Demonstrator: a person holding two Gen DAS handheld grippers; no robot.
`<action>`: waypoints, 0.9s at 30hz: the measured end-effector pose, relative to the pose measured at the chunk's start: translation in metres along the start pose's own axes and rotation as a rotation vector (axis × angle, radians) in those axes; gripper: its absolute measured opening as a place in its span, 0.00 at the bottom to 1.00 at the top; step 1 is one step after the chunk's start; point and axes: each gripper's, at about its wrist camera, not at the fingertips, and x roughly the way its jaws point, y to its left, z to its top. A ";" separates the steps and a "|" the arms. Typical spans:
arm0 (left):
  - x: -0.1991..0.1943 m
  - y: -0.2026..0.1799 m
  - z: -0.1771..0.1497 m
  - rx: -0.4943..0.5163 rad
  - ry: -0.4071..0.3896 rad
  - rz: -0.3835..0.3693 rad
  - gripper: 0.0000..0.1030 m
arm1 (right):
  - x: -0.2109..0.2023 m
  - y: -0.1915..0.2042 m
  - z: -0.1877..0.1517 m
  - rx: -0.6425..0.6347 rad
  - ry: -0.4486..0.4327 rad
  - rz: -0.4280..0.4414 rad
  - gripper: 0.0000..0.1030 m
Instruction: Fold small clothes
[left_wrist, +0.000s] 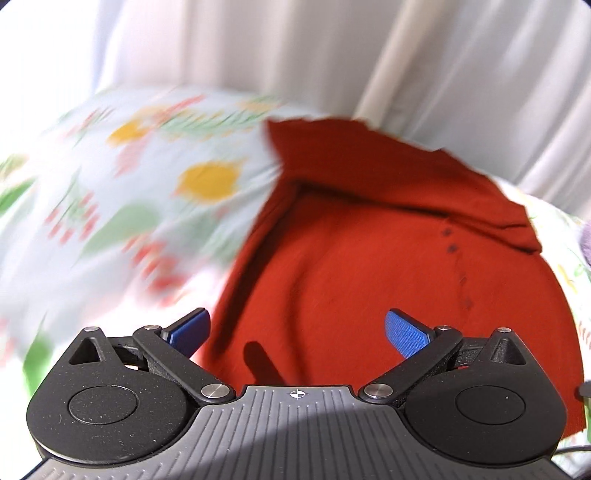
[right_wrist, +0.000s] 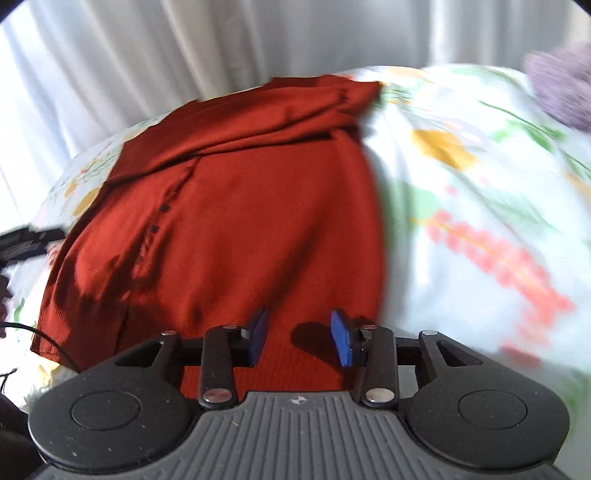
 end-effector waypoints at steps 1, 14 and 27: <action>-0.002 0.007 -0.004 -0.030 0.021 0.010 1.00 | -0.006 -0.007 -0.007 0.030 -0.003 -0.008 0.37; -0.023 0.031 -0.048 -0.180 0.176 -0.031 0.56 | -0.010 -0.020 -0.032 0.105 0.025 0.112 0.40; -0.026 0.033 -0.055 -0.175 0.199 -0.034 0.09 | -0.007 -0.025 -0.034 0.150 0.055 0.105 0.06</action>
